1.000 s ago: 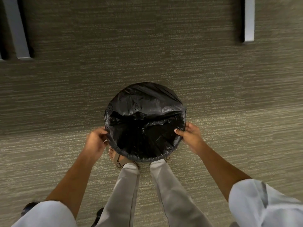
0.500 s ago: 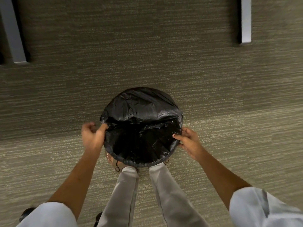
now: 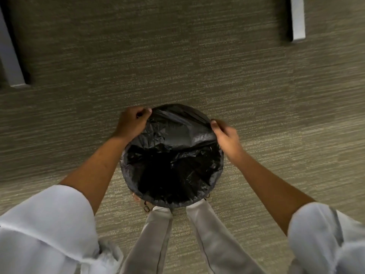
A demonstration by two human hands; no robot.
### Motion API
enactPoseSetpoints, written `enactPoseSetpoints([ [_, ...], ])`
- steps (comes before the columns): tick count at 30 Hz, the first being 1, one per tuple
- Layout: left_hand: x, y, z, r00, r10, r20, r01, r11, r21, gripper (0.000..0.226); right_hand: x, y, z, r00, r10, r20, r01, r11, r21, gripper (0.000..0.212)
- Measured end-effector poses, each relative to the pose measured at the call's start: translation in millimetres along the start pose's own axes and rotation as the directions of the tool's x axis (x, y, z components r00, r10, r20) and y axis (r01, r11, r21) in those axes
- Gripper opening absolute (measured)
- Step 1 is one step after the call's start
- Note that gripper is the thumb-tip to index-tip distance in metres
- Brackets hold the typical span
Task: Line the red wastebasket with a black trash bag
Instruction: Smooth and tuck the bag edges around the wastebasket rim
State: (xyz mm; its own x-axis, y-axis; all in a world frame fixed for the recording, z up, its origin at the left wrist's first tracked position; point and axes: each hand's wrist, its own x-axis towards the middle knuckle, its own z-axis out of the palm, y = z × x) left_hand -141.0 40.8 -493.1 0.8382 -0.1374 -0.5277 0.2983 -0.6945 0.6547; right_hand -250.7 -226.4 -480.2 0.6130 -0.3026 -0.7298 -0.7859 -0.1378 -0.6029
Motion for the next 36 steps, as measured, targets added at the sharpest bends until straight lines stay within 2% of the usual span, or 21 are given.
enactPoseSetpoints([
  [2,1,-3,2,1.0,-0.018,-0.011,0.018,1.0,-0.006,0.047,19,-16,6,1.0,0.026,0.01,-0.026,1.0,-0.015,0.035],
  [4,1,-4,3,0.999,-0.049,-0.005,0.048,0.996,-0.076,0.043,34,-28,8,0.991,0.13,0.013,-0.13,0.991,0.043,0.034],
  [7,1,2,3,0.989,-0.15,0.006,0.147,0.962,-0.229,0.017,44,-40,6,0.94,0.326,0.099,-0.336,0.935,0.118,0.03],
  [10,7,10,0,0.95,-0.31,0.036,0.301,0.879,-0.371,0.028,52,-40,5,0.905,0.404,0.133,-0.411,0.911,0.031,0.034],
  [15,22,12,-4,0.879,-0.469,0.082,0.47,0.829,-0.303,0.032,59,-35,9,0.851,0.489,0.192,-0.502,0.865,0.021,0.022],
  [19,28,7,0,0.867,-0.497,0.011,0.491,0.853,-0.178,0.032,60,-30,9,0.831,0.52,0.196,-0.53,0.848,-0.004,0.021],
  [22,23,4,5,0.894,-0.447,0.026,0.444,0.881,-0.165,0.026,58,-27,6,0.858,0.467,0.215,-0.478,0.878,-0.003,0.028],
  [25,14,0,1,0.926,-0.377,-0.002,0.37,0.909,-0.192,0.019,47,-25,-2,0.931,0.31,0.192,-0.325,0.944,0.053,0.032],
  [28,5,-9,-13,0.942,-0.337,0.008,0.327,0.906,-0.269,0.035,36,-19,-12,0.98,0.14,0.144,-0.143,0.99,0.013,0.024],
  [31,-7,-18,-26,0.929,-0.352,0.118,0.371,0.888,-0.271,0.053,28,-16,-18,0.985,-0.031,0.171,0.046,0.995,-0.086,0.023],
  [34,-14,-25,-24,0.92,-0.35,0.178,0.388,0.879,-0.277,0.036,24,-10,-17,0.981,-0.112,0.161,0.147,0.963,-0.227,0.028],
  [36,-15,-25,-20,0.907,-0.367,0.205,0.417,0.847,-0.331,0.026,24,-7,-14,0.982,-0.107,0.154,0.136,0.972,-0.193,0.043],
])
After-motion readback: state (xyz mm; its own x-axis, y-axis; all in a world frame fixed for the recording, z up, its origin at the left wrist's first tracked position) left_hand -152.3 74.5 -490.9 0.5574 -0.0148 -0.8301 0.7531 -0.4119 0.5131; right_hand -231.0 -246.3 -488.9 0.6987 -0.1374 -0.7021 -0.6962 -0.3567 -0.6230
